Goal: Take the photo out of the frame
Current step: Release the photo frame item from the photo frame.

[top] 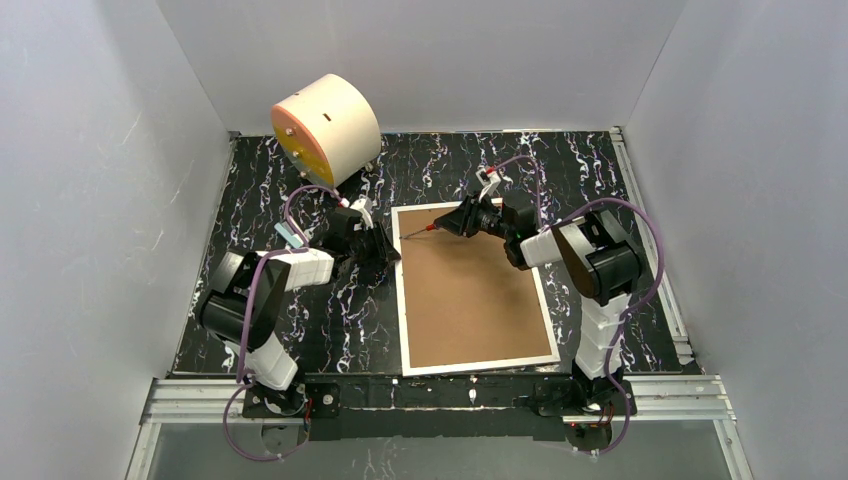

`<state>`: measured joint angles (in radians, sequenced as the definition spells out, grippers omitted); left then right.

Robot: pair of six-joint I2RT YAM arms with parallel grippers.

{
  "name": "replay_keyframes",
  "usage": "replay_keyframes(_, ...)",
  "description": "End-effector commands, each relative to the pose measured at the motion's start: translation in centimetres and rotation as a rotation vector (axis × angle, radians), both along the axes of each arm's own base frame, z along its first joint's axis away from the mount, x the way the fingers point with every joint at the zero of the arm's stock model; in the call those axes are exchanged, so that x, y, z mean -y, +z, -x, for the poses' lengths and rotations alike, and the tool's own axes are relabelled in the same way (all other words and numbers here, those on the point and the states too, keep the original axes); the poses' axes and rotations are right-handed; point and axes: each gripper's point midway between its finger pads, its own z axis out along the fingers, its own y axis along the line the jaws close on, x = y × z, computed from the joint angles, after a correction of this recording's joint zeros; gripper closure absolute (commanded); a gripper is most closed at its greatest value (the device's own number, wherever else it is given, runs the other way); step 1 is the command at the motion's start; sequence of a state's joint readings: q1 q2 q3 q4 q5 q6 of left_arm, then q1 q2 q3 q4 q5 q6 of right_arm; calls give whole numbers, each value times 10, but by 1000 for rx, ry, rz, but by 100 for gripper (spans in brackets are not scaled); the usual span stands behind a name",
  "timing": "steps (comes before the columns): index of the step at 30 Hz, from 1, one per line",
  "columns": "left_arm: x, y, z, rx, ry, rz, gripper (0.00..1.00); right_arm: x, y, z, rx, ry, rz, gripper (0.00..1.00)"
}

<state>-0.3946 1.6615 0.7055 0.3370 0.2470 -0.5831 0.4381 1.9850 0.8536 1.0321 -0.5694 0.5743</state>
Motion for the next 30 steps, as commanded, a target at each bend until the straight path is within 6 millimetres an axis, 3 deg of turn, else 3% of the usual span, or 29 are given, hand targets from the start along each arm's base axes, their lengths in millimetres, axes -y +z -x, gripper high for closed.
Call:
replay_keyframes(1, -19, -43, 29, -138, -7, -103, 66, -1, -14, 2, -1, 26, 21, 99)
replay_keyframes(21, -26, -65, 41, -188, -70, -171, 89, -22, -30, 14, -67, 115, 0, 99)
replay_keyframes(30, -25, -67, 42, -189, -83, -174, 92, -28, -34, 20, -87, 136, -5, 99)
